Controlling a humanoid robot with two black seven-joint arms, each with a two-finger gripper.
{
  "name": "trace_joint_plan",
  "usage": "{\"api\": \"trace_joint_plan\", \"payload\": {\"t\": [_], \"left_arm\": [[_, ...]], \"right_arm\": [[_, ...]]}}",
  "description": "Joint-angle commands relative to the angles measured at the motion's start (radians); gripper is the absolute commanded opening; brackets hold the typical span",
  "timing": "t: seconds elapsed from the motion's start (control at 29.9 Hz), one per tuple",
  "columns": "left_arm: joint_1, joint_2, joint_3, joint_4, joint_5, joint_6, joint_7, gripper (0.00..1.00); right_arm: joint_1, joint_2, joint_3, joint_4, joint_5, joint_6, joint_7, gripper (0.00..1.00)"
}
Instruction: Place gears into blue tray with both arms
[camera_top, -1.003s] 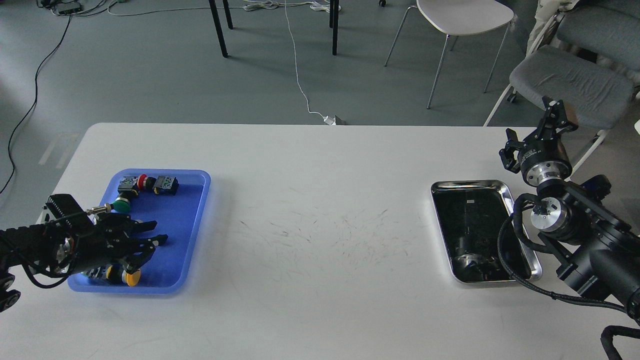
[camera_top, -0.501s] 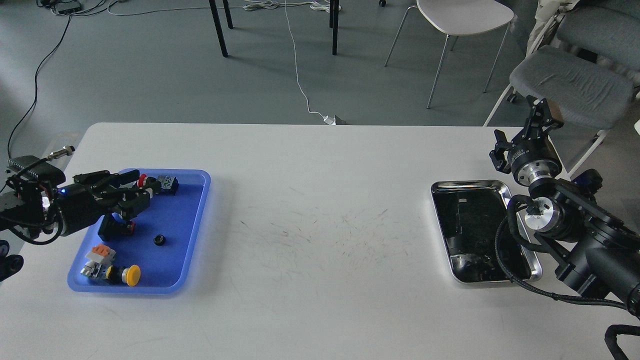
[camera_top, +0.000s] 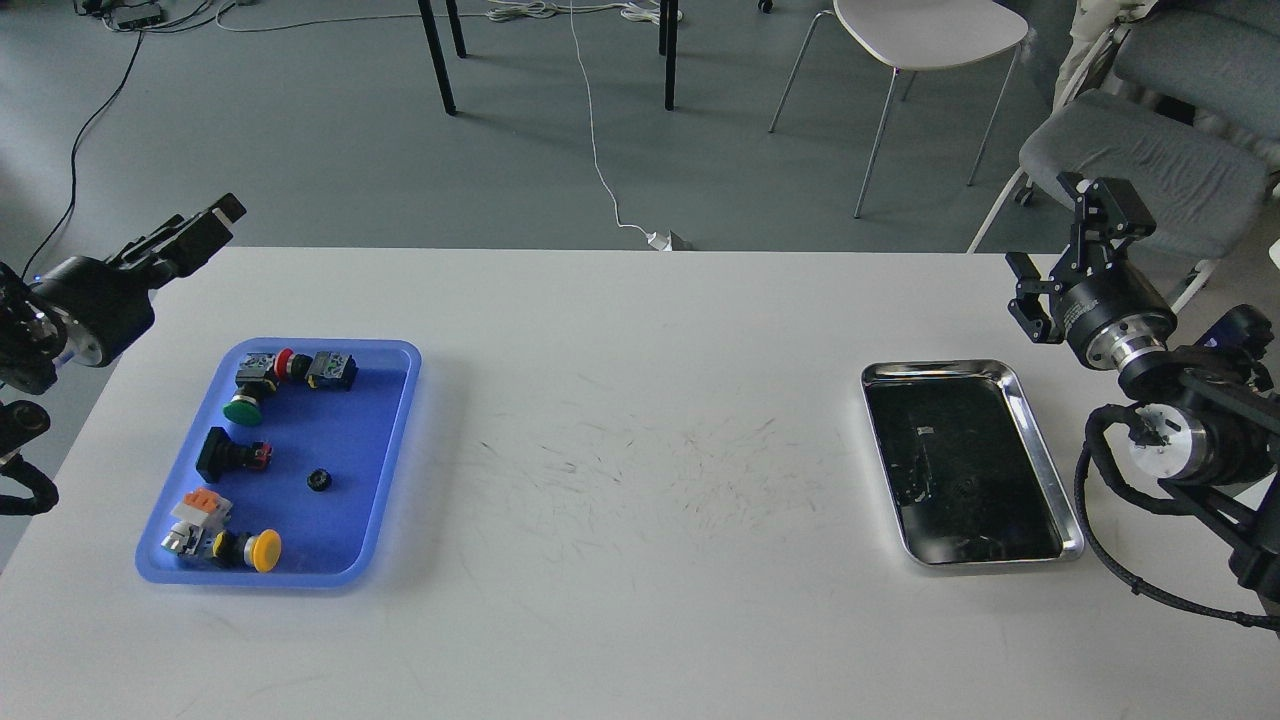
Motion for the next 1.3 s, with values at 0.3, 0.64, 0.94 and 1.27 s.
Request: {"api": "trace_joint_plan", "payload": {"t": [0.3, 0.64, 0.94, 1.27], "left_arm": [[-0.006, -0.163, -0.097, 0.133, -0.231, -0.005, 0.000, 0.93], [-0.027, -0.215, -0.172, 0.154, -0.395, -0.146, 0.000, 0.93], [-0.036, -0.321, -0.192, 0.211, -0.489, -0.180, 0.000, 0.93], [-0.038, -0.392, -0.194, 0.231, -0.495, -0.054, 0.000, 0.98]], "right_arm": [[0.060, -0.182, -0.167, 0.172, -0.196, 0.042, -0.003, 0.99], [0.172, -0.302, -0.347, 0.276, -0.380, 0.085, -0.003, 0.99], [0.245, -0.378, -0.451, 0.319, -0.592, 0.087, 0.000, 0.99], [0.285, -0.432, -0.484, 0.341, -0.683, 0.088, -0.006, 0.99]]}}
